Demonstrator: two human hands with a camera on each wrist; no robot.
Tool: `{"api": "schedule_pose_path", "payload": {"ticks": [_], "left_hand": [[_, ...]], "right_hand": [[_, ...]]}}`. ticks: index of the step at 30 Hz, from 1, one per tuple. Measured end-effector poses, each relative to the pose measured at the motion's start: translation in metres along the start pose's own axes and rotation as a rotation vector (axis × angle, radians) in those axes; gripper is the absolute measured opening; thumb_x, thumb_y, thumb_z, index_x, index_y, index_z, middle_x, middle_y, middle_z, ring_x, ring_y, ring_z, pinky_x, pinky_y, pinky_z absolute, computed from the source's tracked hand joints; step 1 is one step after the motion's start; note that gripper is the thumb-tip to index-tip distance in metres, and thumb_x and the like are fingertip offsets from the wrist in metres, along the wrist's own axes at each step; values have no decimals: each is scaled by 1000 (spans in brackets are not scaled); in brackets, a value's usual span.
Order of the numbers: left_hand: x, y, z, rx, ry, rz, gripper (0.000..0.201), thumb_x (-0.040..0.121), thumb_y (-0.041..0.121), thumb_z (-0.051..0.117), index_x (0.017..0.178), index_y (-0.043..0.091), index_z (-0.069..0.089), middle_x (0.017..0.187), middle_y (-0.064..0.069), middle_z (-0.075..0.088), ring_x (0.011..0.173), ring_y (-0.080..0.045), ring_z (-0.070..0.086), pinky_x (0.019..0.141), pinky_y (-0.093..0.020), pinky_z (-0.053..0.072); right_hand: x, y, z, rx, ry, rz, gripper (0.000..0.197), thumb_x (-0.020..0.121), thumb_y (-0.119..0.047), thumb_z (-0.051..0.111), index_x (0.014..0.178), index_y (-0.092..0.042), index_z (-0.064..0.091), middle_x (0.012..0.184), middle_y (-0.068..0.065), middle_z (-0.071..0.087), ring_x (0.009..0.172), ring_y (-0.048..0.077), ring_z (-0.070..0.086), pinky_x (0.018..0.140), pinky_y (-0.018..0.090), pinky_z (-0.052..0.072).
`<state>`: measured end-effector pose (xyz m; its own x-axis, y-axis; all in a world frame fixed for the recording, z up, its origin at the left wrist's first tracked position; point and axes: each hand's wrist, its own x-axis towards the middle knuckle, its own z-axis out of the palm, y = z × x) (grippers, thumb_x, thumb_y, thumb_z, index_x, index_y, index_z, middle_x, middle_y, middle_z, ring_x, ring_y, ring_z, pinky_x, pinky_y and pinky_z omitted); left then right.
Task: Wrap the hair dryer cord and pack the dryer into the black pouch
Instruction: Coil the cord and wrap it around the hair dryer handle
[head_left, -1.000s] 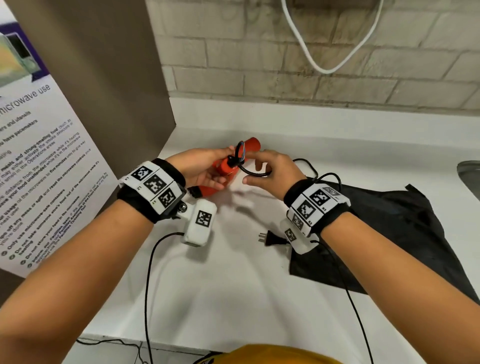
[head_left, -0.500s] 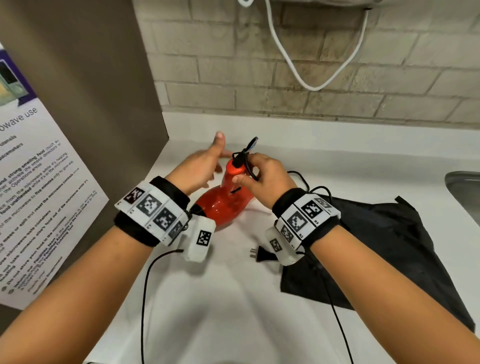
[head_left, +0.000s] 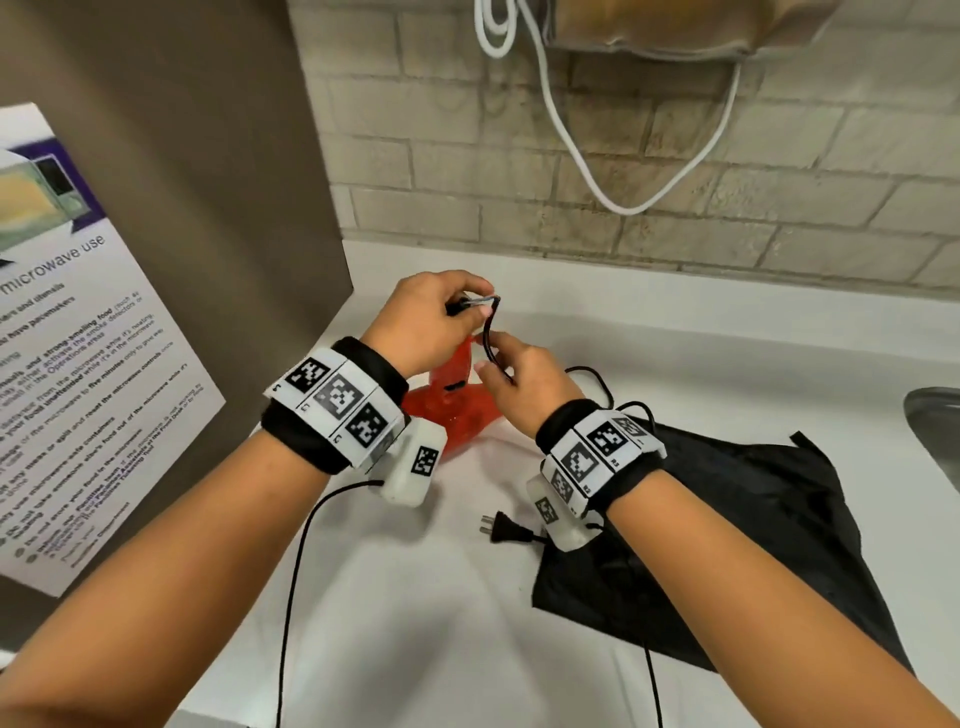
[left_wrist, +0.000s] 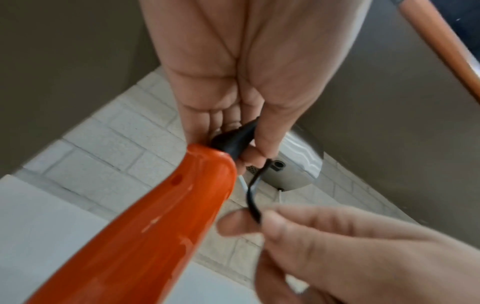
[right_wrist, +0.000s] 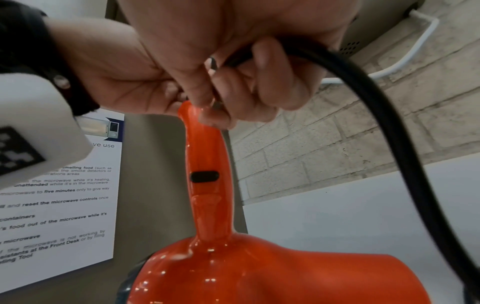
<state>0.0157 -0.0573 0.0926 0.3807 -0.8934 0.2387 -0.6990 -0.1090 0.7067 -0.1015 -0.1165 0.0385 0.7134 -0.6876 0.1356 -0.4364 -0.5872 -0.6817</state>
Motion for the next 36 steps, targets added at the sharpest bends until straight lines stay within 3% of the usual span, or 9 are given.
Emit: {"api": "schedule_pose_path", "payload": {"ticks": [5,9,15,18,20,24,26,29,36], "left_hand": [[9,0,-3,-65,-48,-54,28,87,0,48,108,10,64,68,3,52,48,5,50,52,-3,36],[15,6,-1,-148,-200,-93,33,84,-6,45,106,11,63,63,-3,42,48,-8,43,42,-11,33],[28,12,-5,-301,-461,-53,42,84,-14,44,105,18,60,70,0,42,43,-3,38,45,-13,36],[30,16,-9,-377,-600,-46,24,86,18,58,110,17,61,67,5,43,41,-5,34,43,-15,32],[32,17,-13,-408,-632,-88,40,86,52,45,100,20,65,67,6,44,39,-8,29,43,-17,26],[38,14,-18,-502,-626,-109,36,98,26,31,85,10,60,63,3,46,38,-7,40,41,-19,37],[39,14,-19,-572,-639,-125,31,98,17,30,83,10,56,58,6,46,37,-5,41,38,-17,38],[42,14,-22,-665,-587,-194,32,100,21,26,83,12,52,48,9,44,29,-3,28,33,-14,25],[43,7,-33,-888,-625,-244,36,99,34,22,79,18,47,39,7,28,31,0,20,32,-14,17]], "right_hand": [[-7,11,-22,-107,75,-30,20,92,-28,44,98,-14,58,87,12,67,84,32,60,70,36,48],[-14,13,-54,-248,182,-43,21,92,-32,43,104,-26,60,90,7,69,86,31,61,72,35,48],[-8,4,-82,-533,249,-110,28,95,-32,38,115,-25,56,107,2,65,98,29,59,72,33,44],[-5,-6,-85,-590,270,-148,28,95,-32,38,114,-26,57,104,3,64,95,31,60,71,35,45],[-1,-11,-84,-623,275,-226,27,94,-29,40,112,-23,60,98,6,64,90,33,61,70,36,44],[4,-23,-82,-590,336,-358,26,84,-27,49,96,-16,69,76,12,66,69,36,65,58,36,44],[7,-29,-83,-567,349,-342,26,87,-31,50,102,-18,67,85,11,68,78,34,66,60,37,47],[19,-37,-95,-490,349,-255,29,88,-36,52,109,-19,63,105,6,68,99,29,60,76,38,46],[54,-47,-110,-225,371,-179,30,74,-39,70,85,-10,69,82,10,69,80,23,61,75,37,51]]}}
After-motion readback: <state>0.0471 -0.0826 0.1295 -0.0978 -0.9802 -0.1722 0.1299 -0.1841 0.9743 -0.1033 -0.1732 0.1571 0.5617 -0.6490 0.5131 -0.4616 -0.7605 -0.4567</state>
